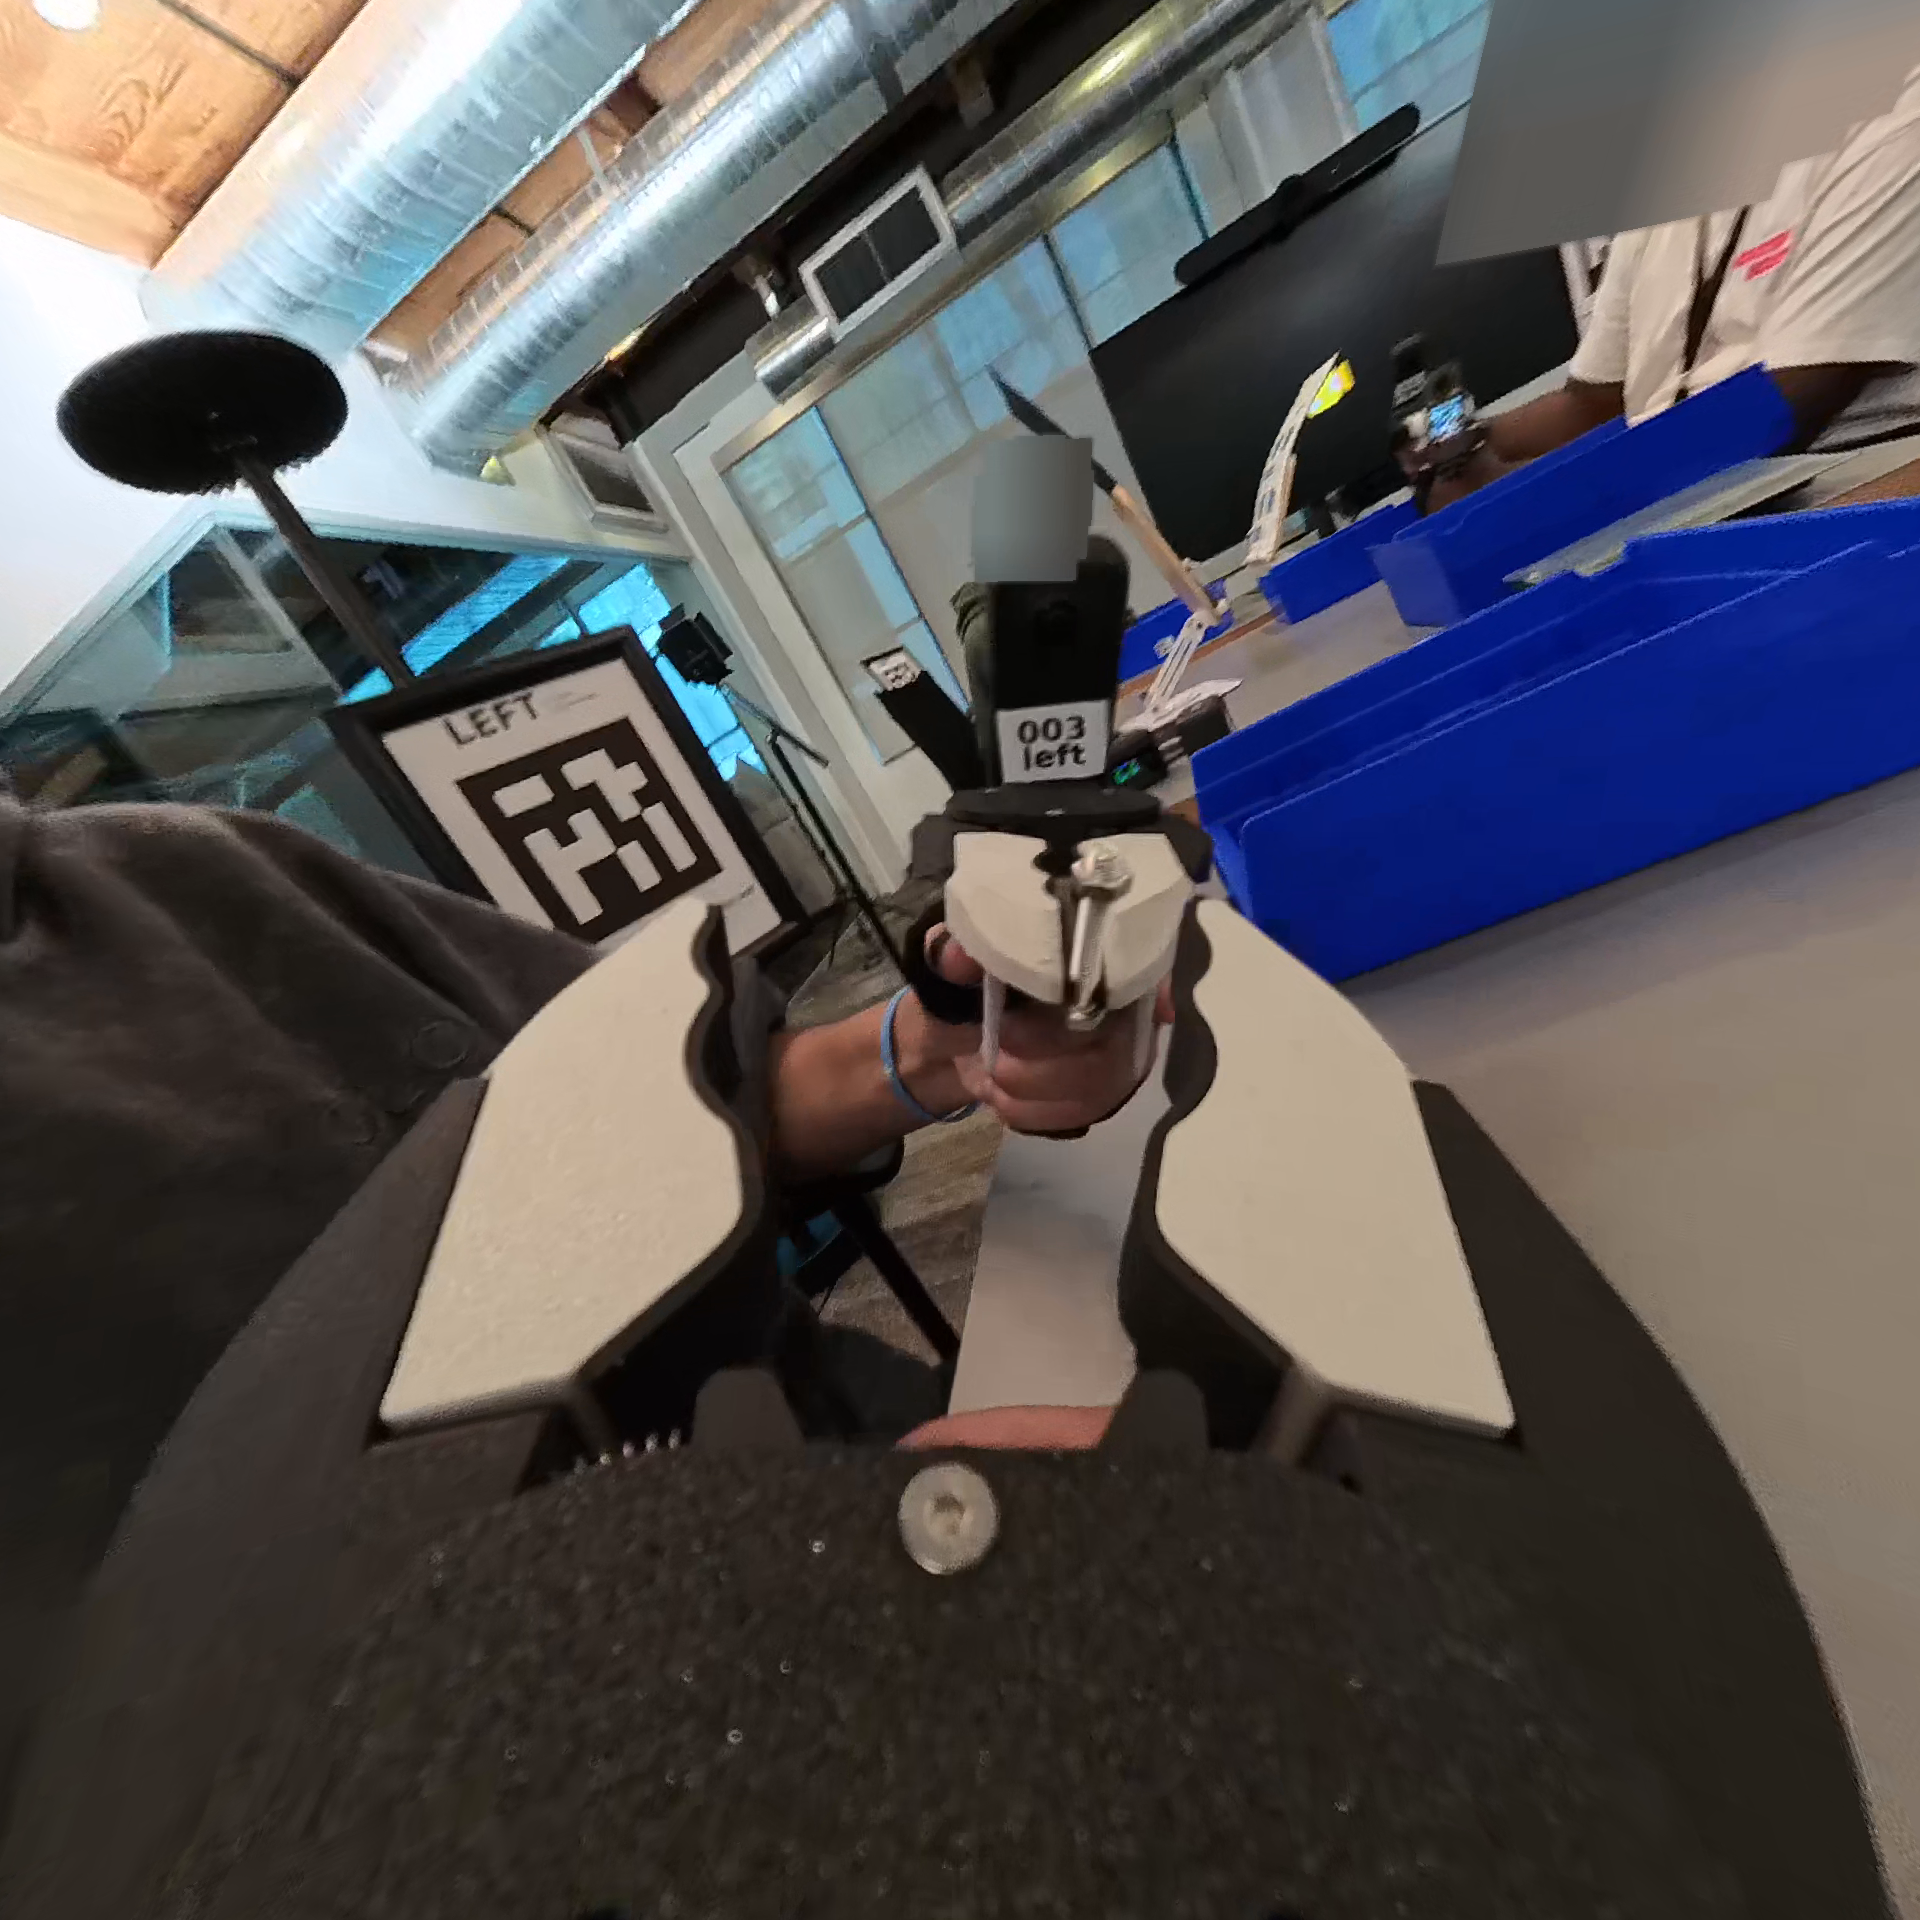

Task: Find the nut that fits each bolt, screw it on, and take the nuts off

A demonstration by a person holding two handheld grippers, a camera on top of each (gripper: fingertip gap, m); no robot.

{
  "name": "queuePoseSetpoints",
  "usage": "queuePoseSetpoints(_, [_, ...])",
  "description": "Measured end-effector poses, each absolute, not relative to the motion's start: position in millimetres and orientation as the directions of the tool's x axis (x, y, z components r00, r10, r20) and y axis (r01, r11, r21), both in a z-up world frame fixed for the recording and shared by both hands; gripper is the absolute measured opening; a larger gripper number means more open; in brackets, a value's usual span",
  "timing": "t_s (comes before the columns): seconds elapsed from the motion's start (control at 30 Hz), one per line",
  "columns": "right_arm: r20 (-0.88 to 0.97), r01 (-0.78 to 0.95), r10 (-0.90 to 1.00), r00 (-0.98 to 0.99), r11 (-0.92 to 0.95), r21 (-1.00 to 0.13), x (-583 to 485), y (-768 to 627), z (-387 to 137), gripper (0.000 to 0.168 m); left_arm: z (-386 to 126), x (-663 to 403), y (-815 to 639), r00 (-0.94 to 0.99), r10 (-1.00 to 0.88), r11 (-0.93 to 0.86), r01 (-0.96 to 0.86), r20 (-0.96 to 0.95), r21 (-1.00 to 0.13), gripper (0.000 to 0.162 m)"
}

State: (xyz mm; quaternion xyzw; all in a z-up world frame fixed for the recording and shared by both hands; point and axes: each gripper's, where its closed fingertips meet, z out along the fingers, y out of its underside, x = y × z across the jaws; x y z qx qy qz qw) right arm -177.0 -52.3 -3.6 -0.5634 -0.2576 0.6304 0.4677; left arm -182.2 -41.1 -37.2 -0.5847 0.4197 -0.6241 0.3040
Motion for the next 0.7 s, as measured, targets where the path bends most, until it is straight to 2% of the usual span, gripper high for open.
queuePoseSetpoints(0.1, [-0.450, -0.276, 0.890, 0.068, -0.417, -0.866, -184.8, -57.5, -3.1, 0.083, -38.8, -180.9, -41.7, -0.134, -0.869, -0.464, -0.116, 0.477, -0.878, 0.005])
queuePoseSetpoints(0.17, [-0.461, -0.303, 0.887, 0.033, -0.430, -0.850, -196.8, -59.9, 1.7, 0.091, -41.6, -178.2, -44.8, -0.144, -0.866, -0.464, -0.126, 0.479, -0.877, 0.005])
queuePoseSetpoints(0.37, [-0.477, -0.288, 0.875, 0.086, -0.436, -0.853, -192.8, -48.6, -14.8, 0.085, -43.0, -175.8, -49.8, -0.151, -0.866, -0.459, -0.136, 0.477, -0.878, 0.005])
queuePoseSetpoints(0.6, [-0.439, -0.295, 0.898, 0.034, -0.411, -0.862, -187.7, -61.9, 0.6, 0.084, -38.7, -179.2, -46.3, -0.145, -0.871, -0.454, -0.126, 0.469, -0.882, 0.005])
queuePoseSetpoints(0.67, [-0.452, -0.328, 0.892, 0.007, -0.425, -0.844, -202.0, -62.1, 4.9, 0.091, -41.3, -176.6, -50.3, -0.156, -0.870, -0.449, -0.138, 0.467, -0.883, 0.005])
queuePoseSetpoints(0.7, [-0.457, -0.319, 0.889, 0.003, -0.433, -0.843, -209.2, -62.1, 2.2, 0.090, -42.7, -175.0, -52.1, -0.158, -0.870, -0.449, -0.143, 0.468, -0.882, 0.005])
